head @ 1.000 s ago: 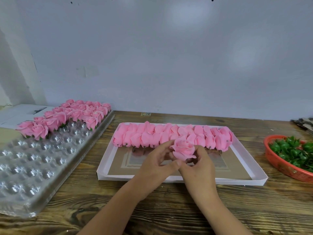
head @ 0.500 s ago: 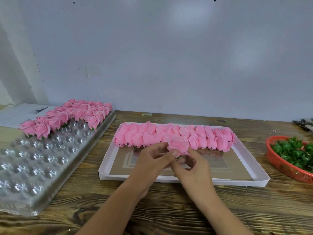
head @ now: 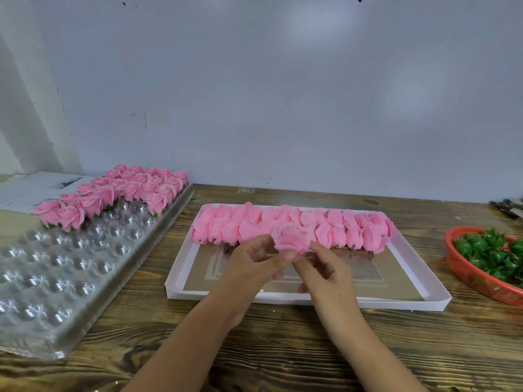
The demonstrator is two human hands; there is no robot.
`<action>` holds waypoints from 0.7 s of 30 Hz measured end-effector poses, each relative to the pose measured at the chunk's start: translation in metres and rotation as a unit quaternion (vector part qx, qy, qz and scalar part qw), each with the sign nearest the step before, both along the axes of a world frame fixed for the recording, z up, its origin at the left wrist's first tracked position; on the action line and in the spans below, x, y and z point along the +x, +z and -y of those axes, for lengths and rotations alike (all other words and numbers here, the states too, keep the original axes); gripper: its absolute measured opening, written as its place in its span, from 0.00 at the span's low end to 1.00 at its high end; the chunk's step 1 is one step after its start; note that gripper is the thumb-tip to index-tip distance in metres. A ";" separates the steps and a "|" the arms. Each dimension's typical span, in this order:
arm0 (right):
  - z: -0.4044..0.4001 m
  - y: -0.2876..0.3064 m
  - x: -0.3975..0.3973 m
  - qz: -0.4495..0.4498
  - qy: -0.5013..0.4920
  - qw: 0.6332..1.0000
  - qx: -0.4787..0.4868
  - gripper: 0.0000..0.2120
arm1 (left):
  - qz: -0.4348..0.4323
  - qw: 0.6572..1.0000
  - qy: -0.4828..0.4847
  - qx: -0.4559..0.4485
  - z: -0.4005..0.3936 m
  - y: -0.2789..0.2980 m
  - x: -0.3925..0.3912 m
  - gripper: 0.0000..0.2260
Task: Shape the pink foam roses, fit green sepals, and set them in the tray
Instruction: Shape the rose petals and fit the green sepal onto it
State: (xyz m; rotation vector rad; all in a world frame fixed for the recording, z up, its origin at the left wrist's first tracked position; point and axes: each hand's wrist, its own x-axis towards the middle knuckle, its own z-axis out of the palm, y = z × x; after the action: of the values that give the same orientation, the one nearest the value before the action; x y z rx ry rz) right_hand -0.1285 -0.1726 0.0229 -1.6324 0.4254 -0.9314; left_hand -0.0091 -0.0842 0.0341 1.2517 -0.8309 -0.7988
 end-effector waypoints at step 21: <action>0.005 0.002 -0.001 -0.014 0.036 0.998 0.046 0.09 | 0.038 0.999 -0.013 0.009 -0.007 0.004 0.006 0.13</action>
State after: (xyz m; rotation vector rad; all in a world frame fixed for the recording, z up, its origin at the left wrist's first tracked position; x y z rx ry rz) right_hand -0.1294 -0.1773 0.0244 -1.5680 0.4201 -0.8258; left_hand -0.0030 -0.0770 0.0380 1.2968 -0.9043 -0.7842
